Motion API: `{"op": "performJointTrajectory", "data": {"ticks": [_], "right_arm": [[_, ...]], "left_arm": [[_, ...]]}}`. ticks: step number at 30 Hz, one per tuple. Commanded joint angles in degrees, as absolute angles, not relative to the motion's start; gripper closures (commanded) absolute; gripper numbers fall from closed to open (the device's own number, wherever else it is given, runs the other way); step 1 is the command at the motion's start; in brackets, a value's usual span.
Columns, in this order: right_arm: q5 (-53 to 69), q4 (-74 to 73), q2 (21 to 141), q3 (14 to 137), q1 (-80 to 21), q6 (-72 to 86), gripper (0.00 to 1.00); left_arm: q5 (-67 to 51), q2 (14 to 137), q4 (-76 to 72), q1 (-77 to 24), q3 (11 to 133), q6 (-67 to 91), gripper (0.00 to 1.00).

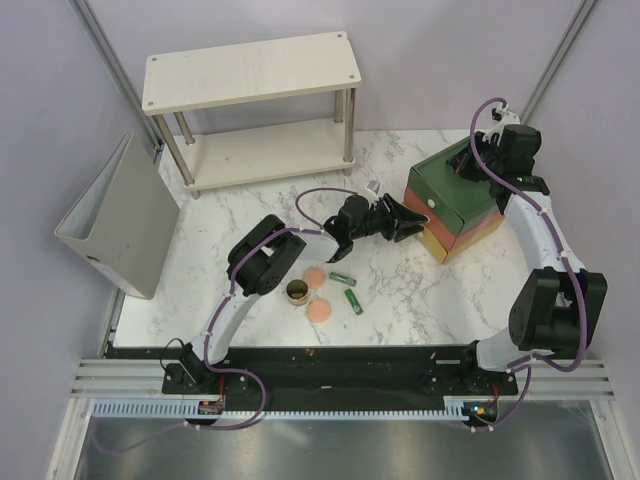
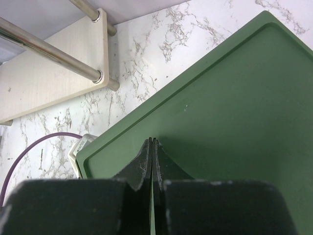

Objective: Organize the makeup

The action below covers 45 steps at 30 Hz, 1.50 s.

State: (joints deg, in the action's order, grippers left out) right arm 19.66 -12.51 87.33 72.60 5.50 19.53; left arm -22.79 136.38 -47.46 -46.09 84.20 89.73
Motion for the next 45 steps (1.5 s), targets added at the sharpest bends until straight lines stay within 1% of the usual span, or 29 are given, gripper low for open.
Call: {"op": "performJointTrajectory", "data": {"ticks": [1,12,22,23,26,27,29,30,33,45], "right_arm": [[18.1,-31.1,92.6,67.0,4.9,17.1,1.0],[18.0,-31.3,92.5,67.0,4.9,17.1,1.0],[18.4,-31.3,92.8,67.1,4.8,17.1,1.0],[18.3,-31.2,92.8,67.1,4.9,17.1,1.0],[18.3,-31.2,92.6,67.0,4.8,17.1,1.0],[18.3,-31.2,92.7,67.1,4.8,17.1,1.0],[18.3,-31.3,92.7,67.1,4.9,17.1,1.0],[18.4,-31.3,92.8,67.0,4.8,17.1,1.0],[18.4,-31.2,92.8,67.1,4.8,17.1,1.0],[18.5,-31.3,93.3,67.2,4.8,17.1,1.0]], "left_arm": [[-21.1,138.1,-50.0,-46.1,86.4,91.8,0.54],[-20.9,138.9,-49.8,-46.2,88.4,93.1,0.58],[-19.9,140.0,-49.7,-46.5,89.0,94.5,0.57],[-19.9,140.1,-50.0,-46.4,89.1,94.7,0.58],[-20.0,140.4,-50.2,-46.6,90.0,95.0,0.68],[-19.9,140.5,-50.4,-46.6,90.1,95.1,0.76],[-19.8,140.6,-50.6,-46.6,90.2,95.2,0.83],[-19.8,140.7,-51.1,-46.6,90.2,95.3,0.89],[-20.2,140.6,-51.7,-46.6,89.8,95.4,0.98],[-20.4,137.7,-57.7,-46.2,82.3,95.5,0.98]]}}
